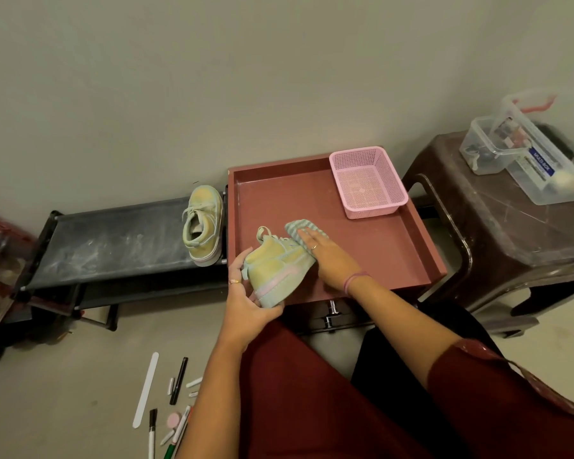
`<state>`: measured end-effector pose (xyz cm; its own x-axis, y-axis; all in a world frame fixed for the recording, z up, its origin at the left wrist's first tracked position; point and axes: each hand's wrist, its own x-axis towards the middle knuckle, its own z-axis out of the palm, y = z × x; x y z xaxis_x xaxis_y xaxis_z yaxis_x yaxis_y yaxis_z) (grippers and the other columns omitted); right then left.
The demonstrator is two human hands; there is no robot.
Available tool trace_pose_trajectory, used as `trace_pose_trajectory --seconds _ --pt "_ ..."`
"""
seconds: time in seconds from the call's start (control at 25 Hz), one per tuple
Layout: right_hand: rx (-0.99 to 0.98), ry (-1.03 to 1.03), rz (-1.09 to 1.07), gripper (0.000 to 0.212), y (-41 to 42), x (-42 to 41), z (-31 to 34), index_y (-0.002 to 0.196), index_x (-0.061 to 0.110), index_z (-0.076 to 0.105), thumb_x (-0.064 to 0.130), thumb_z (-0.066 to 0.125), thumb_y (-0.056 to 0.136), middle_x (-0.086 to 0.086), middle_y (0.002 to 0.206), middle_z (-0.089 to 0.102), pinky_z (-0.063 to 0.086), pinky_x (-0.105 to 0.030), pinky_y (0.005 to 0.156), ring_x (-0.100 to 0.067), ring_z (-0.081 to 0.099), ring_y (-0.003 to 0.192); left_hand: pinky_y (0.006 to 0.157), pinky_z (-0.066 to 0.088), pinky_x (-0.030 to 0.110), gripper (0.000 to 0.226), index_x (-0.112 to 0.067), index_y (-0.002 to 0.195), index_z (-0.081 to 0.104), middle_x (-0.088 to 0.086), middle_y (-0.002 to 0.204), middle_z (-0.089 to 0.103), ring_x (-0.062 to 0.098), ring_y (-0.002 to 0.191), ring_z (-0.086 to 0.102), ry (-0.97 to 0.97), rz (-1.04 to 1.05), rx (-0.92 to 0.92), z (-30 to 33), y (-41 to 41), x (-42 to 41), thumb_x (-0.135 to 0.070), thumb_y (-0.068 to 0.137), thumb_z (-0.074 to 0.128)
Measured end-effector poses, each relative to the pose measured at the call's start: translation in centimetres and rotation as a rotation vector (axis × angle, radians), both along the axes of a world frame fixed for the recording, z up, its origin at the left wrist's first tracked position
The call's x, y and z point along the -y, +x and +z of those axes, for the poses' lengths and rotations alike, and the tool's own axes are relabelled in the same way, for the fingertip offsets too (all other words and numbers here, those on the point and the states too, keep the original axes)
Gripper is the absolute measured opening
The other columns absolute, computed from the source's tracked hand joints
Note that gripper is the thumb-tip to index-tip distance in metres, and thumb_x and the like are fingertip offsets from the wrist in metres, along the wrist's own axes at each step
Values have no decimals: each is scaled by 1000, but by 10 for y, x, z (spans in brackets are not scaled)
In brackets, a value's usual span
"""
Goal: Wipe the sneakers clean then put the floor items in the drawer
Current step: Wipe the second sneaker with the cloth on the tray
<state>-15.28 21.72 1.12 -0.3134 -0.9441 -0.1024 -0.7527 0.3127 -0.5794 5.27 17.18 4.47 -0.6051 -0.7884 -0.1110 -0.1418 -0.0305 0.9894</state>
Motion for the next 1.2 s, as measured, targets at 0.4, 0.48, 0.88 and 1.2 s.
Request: trace_pose_trajectory --seconds 0.4,0.48,0.88,1.2 --pt "342 -149 -57 86 83 -18 29 151 26 8 -17 32 81 -1 158 -8 3 -33 120 -16 -8 145 85 57 38 104 -49 122 32 6 127 51 20 111 59 -81 26 152 1 -4 20 1 48 85" --pt "267 -205 -34 91 75 -30 11 151 29 7 -19 35 78 1 159 -6 8 -33 119 -15 -4 146 86 56 35 100 -53 117 30 3 124 51 18 111 57 -91 4 204 1 0 21 -2 50 85" --pt "289 144 -252 84 -6 12 -11 151 17 11 -14 41 79 -12 158 4 16 -31 117 -29 11 146 85 44 18 105 -39 124 20 0 130 41 15 117 47 -46 -4 294 10 -4 17 4 52 84" --pt "507 -83 -57 78 66 -32 46 150 20 19 -16 35 83 4 157 9 3 -14 111 -9 2 146 77 50 15 97 -28 124 19 -7 117 48 4 104 54 155 -132 262 44 -12 10 4 61 86"
